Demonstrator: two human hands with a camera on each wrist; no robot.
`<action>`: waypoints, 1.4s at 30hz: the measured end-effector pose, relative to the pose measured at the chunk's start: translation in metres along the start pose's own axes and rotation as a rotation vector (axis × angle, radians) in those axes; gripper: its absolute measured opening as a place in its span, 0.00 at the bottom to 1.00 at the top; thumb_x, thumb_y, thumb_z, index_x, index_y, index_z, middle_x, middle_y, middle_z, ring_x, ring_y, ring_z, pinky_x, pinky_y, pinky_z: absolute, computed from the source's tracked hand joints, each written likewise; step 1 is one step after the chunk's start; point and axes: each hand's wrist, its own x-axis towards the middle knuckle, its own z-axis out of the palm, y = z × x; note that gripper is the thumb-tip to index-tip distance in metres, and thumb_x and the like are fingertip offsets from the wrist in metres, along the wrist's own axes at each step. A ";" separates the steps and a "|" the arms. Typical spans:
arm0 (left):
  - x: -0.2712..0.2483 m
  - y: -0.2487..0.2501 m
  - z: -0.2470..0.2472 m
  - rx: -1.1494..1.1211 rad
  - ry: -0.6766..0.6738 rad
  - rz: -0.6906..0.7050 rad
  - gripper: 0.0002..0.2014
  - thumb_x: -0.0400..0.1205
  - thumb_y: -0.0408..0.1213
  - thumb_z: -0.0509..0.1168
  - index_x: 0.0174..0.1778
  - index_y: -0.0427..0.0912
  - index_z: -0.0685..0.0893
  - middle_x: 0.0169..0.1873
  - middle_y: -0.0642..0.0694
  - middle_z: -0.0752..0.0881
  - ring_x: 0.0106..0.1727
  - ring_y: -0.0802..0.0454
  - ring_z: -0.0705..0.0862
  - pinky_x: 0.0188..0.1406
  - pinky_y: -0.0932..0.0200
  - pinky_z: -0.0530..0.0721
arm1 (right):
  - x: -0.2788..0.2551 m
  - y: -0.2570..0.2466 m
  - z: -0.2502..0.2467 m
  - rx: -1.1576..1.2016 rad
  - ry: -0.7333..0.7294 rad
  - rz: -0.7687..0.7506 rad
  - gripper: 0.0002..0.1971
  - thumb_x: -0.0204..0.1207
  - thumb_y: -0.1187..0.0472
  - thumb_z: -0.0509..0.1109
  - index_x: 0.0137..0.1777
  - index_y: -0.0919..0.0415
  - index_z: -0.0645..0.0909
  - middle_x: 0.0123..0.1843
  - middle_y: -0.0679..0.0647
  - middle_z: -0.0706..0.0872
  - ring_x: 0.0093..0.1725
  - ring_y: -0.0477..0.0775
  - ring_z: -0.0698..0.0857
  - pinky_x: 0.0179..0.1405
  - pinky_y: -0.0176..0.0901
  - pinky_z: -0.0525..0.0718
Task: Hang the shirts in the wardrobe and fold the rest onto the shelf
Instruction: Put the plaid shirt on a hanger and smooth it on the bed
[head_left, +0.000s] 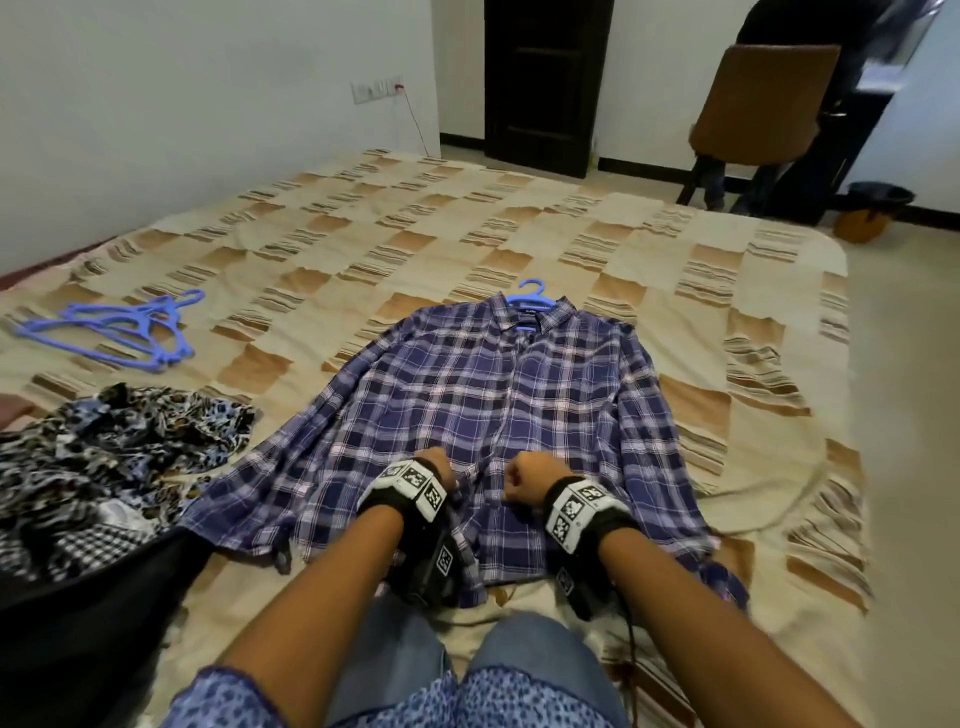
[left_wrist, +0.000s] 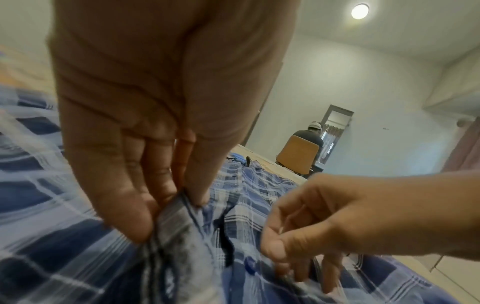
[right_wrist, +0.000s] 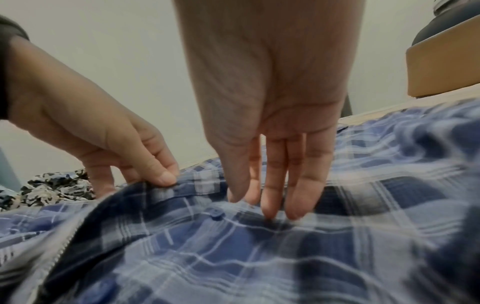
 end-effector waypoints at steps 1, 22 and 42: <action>0.002 -0.001 0.003 -0.035 0.000 0.011 0.12 0.81 0.39 0.66 0.48 0.32 0.84 0.49 0.36 0.85 0.56 0.41 0.85 0.50 0.57 0.80 | 0.004 -0.007 0.002 0.010 -0.022 -0.013 0.09 0.75 0.60 0.70 0.34 0.58 0.77 0.41 0.57 0.84 0.43 0.57 0.84 0.48 0.47 0.85; -0.023 -0.005 0.017 -0.701 -0.011 0.116 0.18 0.82 0.25 0.63 0.26 0.40 0.69 0.22 0.43 0.72 0.21 0.49 0.73 0.08 0.64 0.74 | 0.002 -0.037 0.002 0.053 -0.105 0.078 0.11 0.73 0.75 0.67 0.33 0.62 0.82 0.41 0.57 0.85 0.46 0.59 0.83 0.45 0.42 0.81; -0.081 -0.008 0.014 -1.080 0.188 0.258 0.09 0.81 0.22 0.61 0.42 0.39 0.81 0.31 0.46 0.82 0.20 0.63 0.79 0.18 0.68 0.79 | -0.042 -0.066 -0.016 0.588 0.356 0.132 0.12 0.67 0.74 0.72 0.28 0.60 0.80 0.30 0.50 0.81 0.35 0.47 0.81 0.45 0.41 0.84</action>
